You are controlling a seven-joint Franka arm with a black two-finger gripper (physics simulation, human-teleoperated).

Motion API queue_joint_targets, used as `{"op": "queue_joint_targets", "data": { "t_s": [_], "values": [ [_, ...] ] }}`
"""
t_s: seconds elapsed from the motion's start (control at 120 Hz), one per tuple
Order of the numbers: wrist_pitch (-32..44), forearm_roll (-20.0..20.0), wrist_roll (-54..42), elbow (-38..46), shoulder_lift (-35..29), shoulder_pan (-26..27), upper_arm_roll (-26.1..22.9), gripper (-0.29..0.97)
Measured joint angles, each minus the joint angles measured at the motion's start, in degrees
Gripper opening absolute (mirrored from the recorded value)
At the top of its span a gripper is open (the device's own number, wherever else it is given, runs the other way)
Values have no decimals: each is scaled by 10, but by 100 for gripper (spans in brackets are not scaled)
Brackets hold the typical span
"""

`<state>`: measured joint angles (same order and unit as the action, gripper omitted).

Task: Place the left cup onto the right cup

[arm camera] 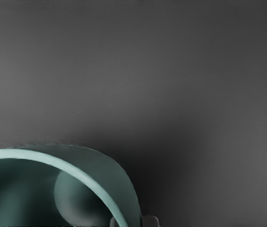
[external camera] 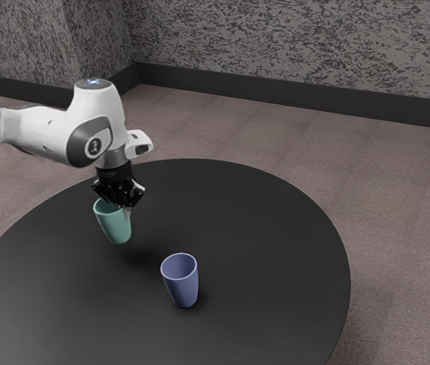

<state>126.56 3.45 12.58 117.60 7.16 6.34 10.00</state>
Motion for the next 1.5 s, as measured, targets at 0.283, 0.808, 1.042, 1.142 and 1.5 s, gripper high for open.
{"op": "queue_joint_targets", "data": {
  "t_s": [0.283, 0.808, 1.042, 1.142, 1.5],
  "values": [
    [-52, 2, 34, 0, -53, 13, -33, -11],
    [-139, 5, 153, -10, -89, 39, -123, -11],
    [-158, 8, 204, -24, -90, 33, -151, -11],
    [-169, 8, 226, -29, -90, 28, -164, -11],
    [-183, 8, 298, -40, -86, 33, -194, -11]
  ]
}}
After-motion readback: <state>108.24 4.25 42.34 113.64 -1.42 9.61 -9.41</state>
